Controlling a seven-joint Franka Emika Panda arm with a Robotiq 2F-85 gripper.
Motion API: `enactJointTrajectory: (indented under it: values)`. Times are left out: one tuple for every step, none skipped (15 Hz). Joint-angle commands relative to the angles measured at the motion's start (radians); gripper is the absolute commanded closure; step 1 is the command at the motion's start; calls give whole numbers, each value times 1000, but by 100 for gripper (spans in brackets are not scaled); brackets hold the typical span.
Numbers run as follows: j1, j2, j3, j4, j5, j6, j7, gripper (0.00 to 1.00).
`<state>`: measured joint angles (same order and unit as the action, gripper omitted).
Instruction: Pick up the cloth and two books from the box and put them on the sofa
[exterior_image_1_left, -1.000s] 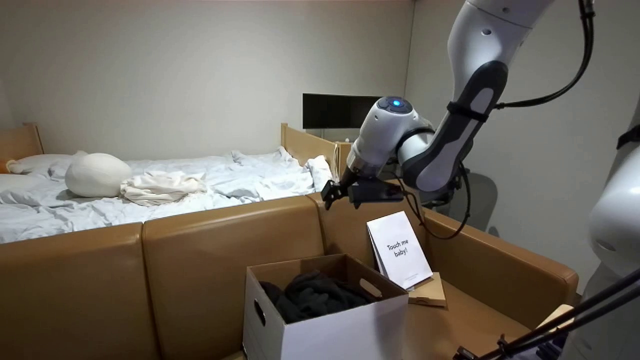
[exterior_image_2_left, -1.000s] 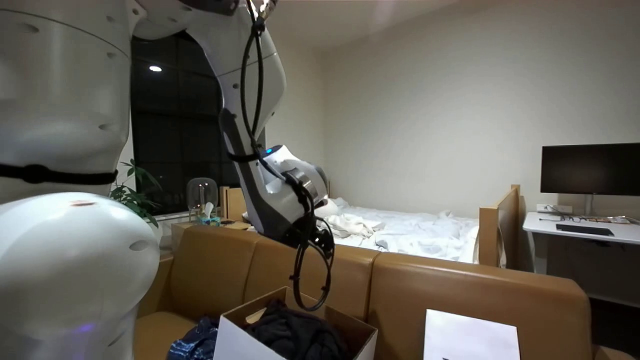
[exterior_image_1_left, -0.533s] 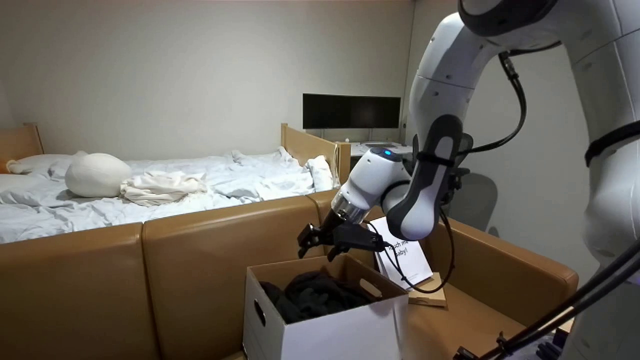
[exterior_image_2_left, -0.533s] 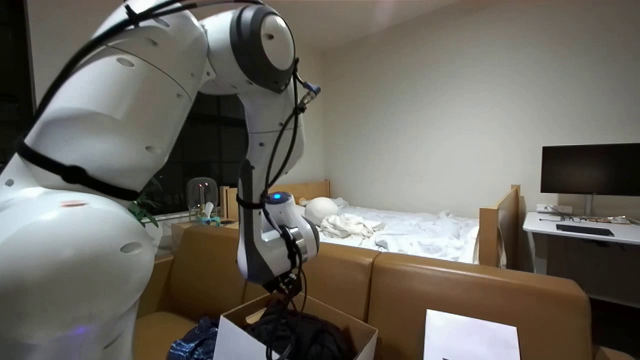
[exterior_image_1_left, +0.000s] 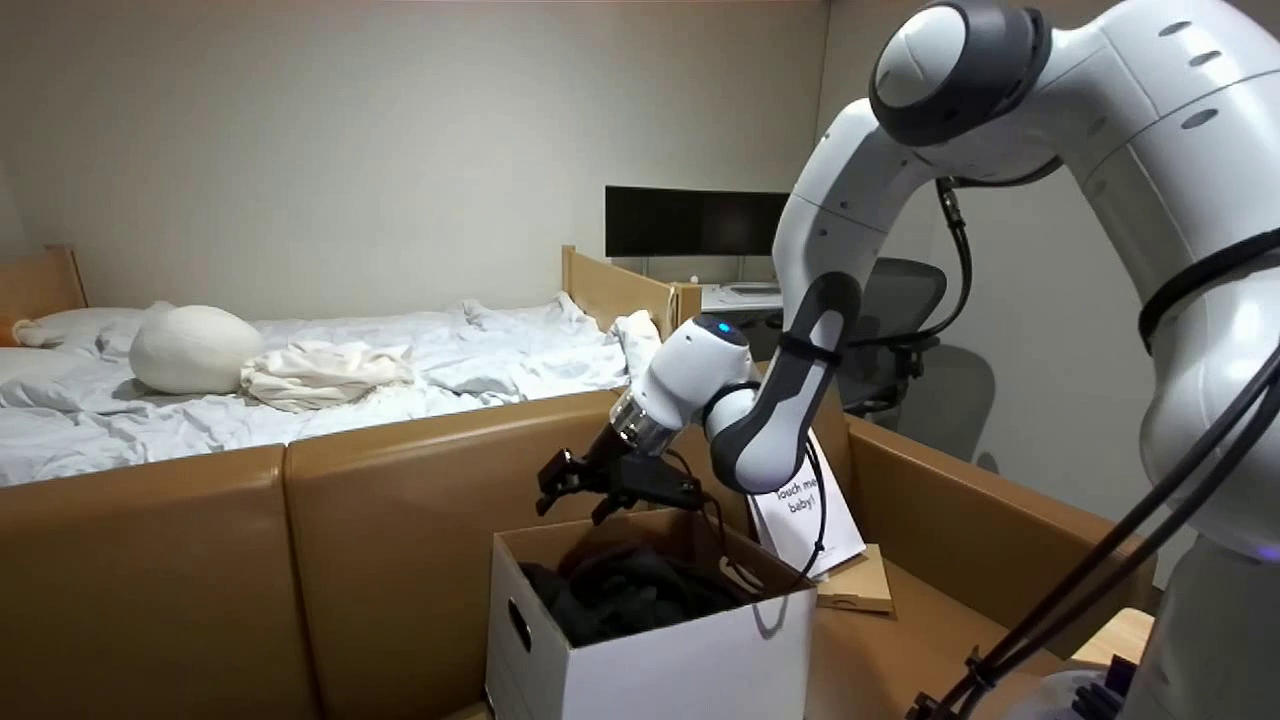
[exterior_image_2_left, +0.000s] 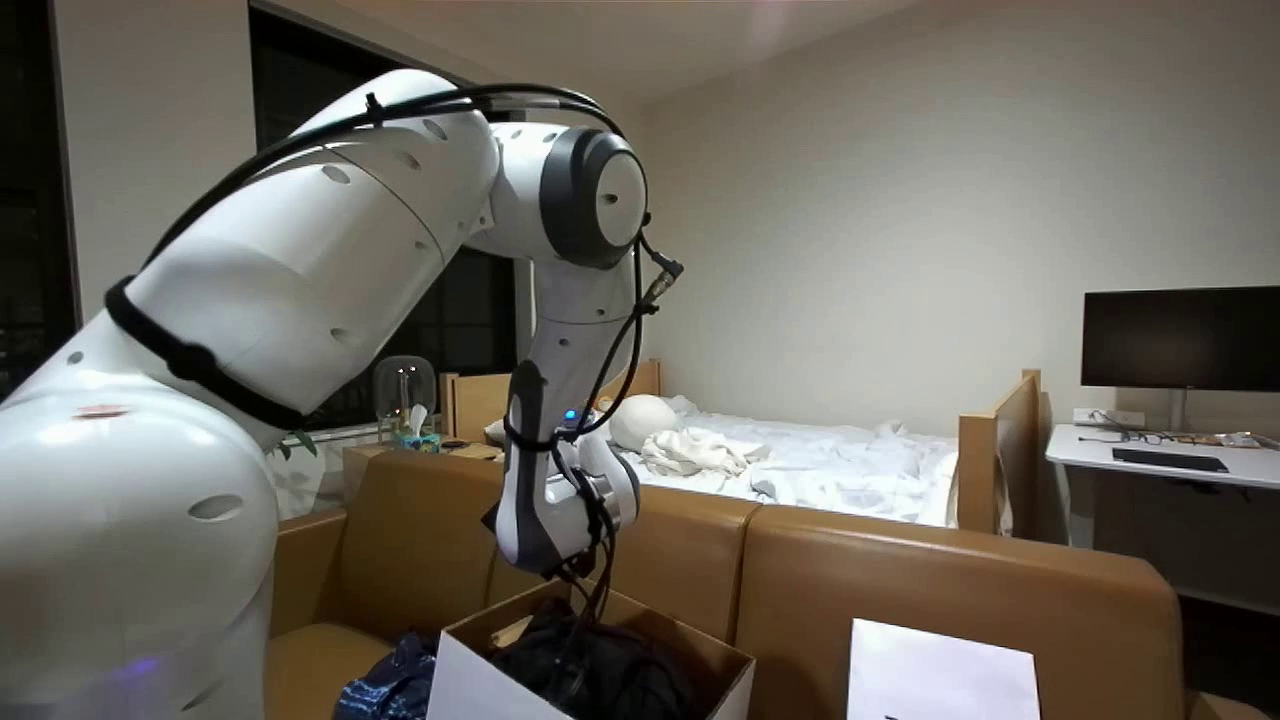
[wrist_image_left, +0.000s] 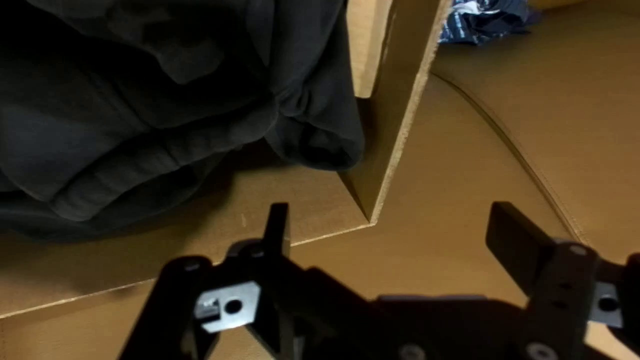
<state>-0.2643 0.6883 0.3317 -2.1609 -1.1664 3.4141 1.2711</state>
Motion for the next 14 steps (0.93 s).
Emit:
enactJointTrajectory:
  values:
    - [-27,84,12,34,-78,-103,-52,0]
    - [-33,101,17,28,-101,-146,-72,0]
    - [-56,124,40,13,-119,-189,-101,0]
    - [-73,142,61,-2,-123,-239,-142,0]
    - [-86,161,75,-13,-113,-278,-186,0]
    - [-92,177,80,-16,-100,-304,-226,0]
    - [-76,179,62,-8,-114,-325,-246,0]
    - [32,143,-41,-25,30,-274,-375,0]
    - [-42,174,17,7,-103,-329,-304,0]
    - [-13,165,-16,21,-100,-318,-324,0]
    - [8,159,-43,40,-125,-298,-292,0]
    - [26,156,-67,63,-153,-281,-268,5]
    - [25,162,-78,74,-162,-262,-255,26]
    - [32,165,-88,83,-164,-263,-251,29]
